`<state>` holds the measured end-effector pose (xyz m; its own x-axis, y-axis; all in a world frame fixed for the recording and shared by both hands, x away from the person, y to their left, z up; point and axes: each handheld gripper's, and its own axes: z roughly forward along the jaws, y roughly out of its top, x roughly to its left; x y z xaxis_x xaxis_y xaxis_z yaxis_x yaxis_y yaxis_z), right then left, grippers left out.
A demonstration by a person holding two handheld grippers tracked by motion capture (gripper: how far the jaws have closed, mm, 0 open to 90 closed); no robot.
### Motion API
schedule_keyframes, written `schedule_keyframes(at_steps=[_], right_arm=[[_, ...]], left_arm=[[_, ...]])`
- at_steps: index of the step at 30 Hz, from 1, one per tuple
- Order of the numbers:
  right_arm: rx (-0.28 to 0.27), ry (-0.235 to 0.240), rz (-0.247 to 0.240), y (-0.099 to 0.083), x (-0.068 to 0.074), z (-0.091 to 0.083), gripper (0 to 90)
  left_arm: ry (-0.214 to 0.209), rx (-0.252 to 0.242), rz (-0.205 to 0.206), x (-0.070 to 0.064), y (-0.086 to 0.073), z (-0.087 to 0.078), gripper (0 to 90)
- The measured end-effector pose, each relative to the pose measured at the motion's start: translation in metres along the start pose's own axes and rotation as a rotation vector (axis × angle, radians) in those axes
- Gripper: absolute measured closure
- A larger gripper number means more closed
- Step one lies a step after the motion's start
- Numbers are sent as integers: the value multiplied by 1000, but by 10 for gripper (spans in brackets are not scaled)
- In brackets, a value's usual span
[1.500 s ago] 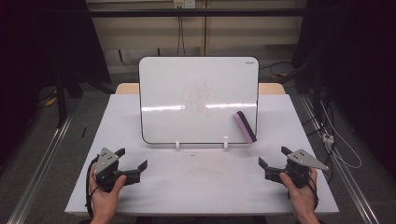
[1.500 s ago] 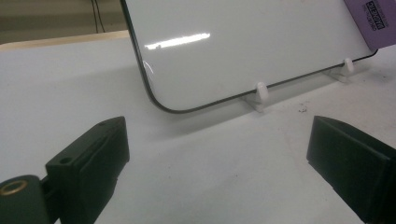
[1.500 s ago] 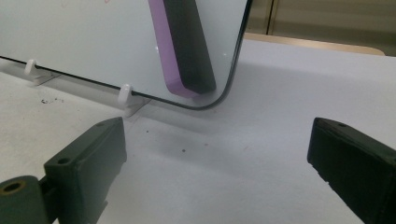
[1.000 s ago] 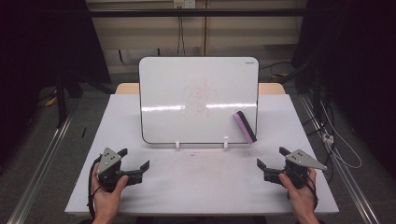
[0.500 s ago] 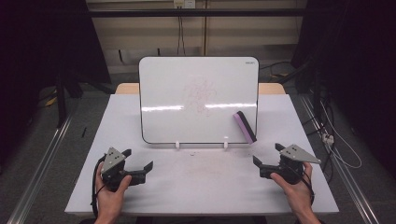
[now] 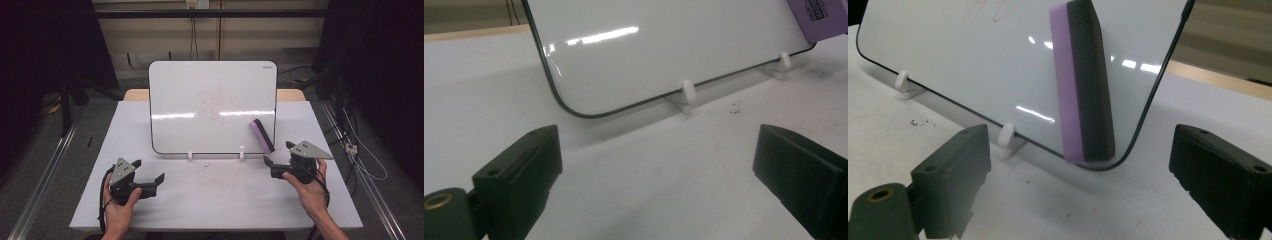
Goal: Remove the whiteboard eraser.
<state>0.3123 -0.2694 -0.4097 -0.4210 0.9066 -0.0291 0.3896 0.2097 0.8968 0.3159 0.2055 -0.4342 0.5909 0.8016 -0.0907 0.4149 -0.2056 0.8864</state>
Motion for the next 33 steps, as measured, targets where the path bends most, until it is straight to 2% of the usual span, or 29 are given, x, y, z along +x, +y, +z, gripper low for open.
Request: schedule_keyframes(at_steps=[3,5,6,9,10,13,15,16,20,21,23,25,27,30,31,33], right_arm=[[8,-11,-6,9,-1,6,88],[14,-11,-13,12,-1,8,84],[27,-13,-32,18,0,11,84],[24,-11,-38,22,1,14,84],[29,-15,-55,27,3,17,85],[40,-29,-66,32,5,19,90],[54,-28,-103,40,7,22,106],[42,-69,-126,43,10,24,78],[58,-68,-131,38,15,30,105],[72,-87,-149,32,16,34,143],[86,-79,-154,29,16,36,174],[90,-90,-136,23,12,36,255],[94,-89,-128,22,11,36,273],[116,-106,-128,18,11,37,346],[132,-110,-132,16,12,40,401],[133,-111,-133,15,12,41,425]], left_arm=[[3,-10,-4,0,0,-1,53],[3,-6,1,0,0,-1,53],[3,-5,1,0,0,-1,53],[1,3,3,1,0,1,53],[-1,3,1,0,0,1,53],[-2,0,4,1,-1,-1,53],[-1,1,6,1,-2,-2,53],[-2,-3,4,2,-2,-3,53],[1,-5,1,2,-2,-4,53],[-3,4,5,3,-2,-4,52],[-1,6,9,2,-2,-3,53],[-3,6,10,2,-2,-3,52],[-3,6,9,3,-2,-3,53],[-3,8,9,3,-2,-3,52],[-6,8,7,3,-3,-3,53],[-5,9,9,3,-2,-3,53]])
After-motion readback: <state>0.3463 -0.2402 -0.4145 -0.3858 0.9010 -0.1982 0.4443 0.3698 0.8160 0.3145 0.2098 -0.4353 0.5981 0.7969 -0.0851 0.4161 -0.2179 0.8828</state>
